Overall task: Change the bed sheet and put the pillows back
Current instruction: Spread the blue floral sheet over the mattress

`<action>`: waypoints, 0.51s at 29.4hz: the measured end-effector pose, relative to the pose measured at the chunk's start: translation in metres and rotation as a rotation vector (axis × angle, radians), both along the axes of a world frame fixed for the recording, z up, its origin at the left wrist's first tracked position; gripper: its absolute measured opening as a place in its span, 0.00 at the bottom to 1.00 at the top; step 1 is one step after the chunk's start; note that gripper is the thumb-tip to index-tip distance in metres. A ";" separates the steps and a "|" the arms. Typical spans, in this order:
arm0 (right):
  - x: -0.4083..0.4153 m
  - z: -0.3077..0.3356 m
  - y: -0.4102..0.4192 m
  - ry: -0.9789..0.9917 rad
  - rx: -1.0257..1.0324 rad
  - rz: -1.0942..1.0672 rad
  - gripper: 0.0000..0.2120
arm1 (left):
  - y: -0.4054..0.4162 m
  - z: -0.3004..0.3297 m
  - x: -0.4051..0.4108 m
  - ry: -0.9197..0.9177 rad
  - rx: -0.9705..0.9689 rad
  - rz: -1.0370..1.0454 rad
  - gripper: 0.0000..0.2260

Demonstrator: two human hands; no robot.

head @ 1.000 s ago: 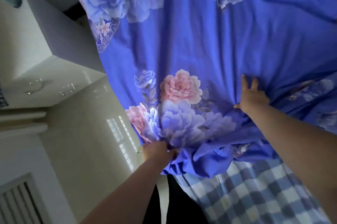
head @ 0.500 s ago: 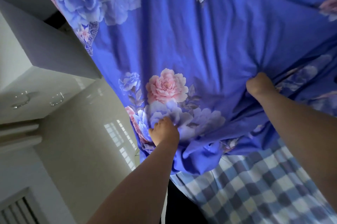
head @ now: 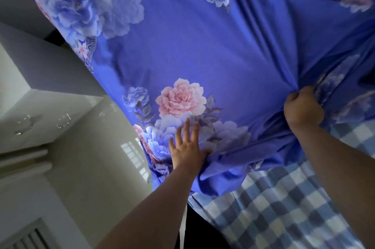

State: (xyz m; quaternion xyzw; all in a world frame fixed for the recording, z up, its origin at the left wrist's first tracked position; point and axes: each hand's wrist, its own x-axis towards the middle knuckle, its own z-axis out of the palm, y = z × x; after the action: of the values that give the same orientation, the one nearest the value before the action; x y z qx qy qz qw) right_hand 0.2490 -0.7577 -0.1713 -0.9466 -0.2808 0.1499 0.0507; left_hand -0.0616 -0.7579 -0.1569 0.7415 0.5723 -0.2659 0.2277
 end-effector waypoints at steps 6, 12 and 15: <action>0.000 -0.005 -0.007 -0.010 0.125 -0.090 0.17 | -0.003 -0.010 -0.006 -0.202 -0.053 -0.031 0.35; 0.008 -0.013 0.005 0.294 0.065 -0.207 0.23 | -0.003 -0.009 -0.006 -0.362 -0.181 -0.093 0.30; -0.012 0.002 -0.003 0.045 0.227 -0.162 0.21 | -0.003 0.001 -0.005 -0.416 -0.210 -0.057 0.31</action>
State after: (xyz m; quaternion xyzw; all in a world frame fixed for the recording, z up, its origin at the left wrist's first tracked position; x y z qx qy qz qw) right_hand 0.2372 -0.7606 -0.1689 -0.9507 -0.2176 0.1337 0.1759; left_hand -0.0664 -0.7612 -0.1563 0.7685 0.4612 -0.1719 0.4088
